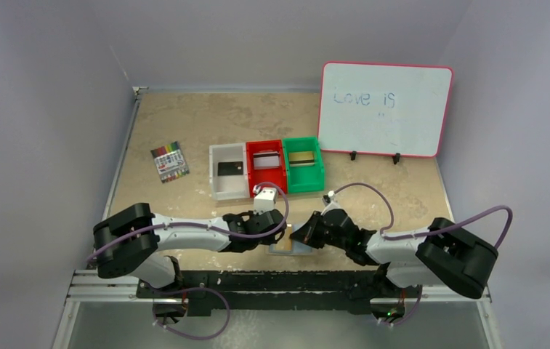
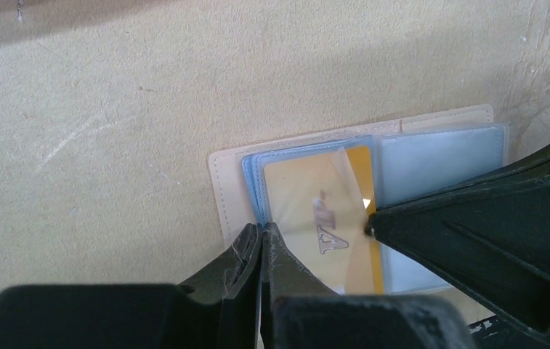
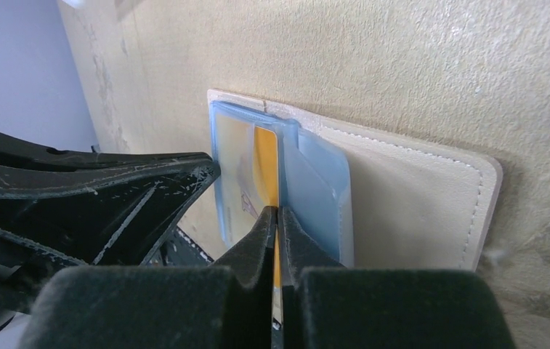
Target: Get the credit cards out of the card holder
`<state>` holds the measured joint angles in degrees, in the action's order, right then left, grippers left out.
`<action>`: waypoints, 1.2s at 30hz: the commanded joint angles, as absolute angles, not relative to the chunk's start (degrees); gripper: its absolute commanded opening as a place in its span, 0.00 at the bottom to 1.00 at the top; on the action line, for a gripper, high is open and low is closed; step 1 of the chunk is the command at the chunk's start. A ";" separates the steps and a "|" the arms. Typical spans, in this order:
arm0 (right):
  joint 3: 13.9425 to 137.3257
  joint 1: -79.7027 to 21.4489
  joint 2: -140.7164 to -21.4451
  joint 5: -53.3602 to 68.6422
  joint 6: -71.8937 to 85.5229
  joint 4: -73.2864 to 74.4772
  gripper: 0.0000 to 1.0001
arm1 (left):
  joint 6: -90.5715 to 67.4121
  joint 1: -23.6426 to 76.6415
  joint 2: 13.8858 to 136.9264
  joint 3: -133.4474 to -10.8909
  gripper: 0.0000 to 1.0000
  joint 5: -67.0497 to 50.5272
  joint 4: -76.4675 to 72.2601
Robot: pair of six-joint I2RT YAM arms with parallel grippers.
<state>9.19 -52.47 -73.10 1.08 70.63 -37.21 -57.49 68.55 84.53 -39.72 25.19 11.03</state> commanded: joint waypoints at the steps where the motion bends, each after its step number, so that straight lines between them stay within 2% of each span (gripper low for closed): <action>1: 8.93 -52.57 -70.39 0.38 72.74 -40.16 0.00 | -57.87 69.70 85.23 -41.22 0.00 25.29 11.77; 20: 4.63 -52.09 -54.58 -5.60 73.13 -23.76 0.00 | -57.99 69.68 83.76 -41.35 0.00 27.15 11.94; 24: 4.65 -52.03 -55.94 -4.67 72.52 -25.97 0.00 | -57.69 69.86 81.46 -41.33 0.14 27.08 10.38; 27: 5.43 -52.09 -58.29 -4.66 72.01 -26.72 0.00 | -56.61 69.96 79.86 -41.35 0.31 26.62 8.42; 29: 5.81 -52.04 -59.90 -4.26 71.76 -27.73 0.00 | -55.86 70.04 79.43 -41.46 0.39 26.25 7.54; 31: 6.23 -52.12 -61.25 -3.93 71.53 -28.52 0.00 | -54.91 70.13 79.70 -41.65 0.43 25.75 7.11; 36: 6.82 -52.03 -62.75 -3.77 71.05 -28.74 0.00 | -54.13 70.42 84.64 -45.01 0.44 26.82 13.28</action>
<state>5.26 -52.34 -61.84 -3.27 72.34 -28.25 -55.90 69.82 81.60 -40.60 25.78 10.37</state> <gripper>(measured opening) 0.004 0.443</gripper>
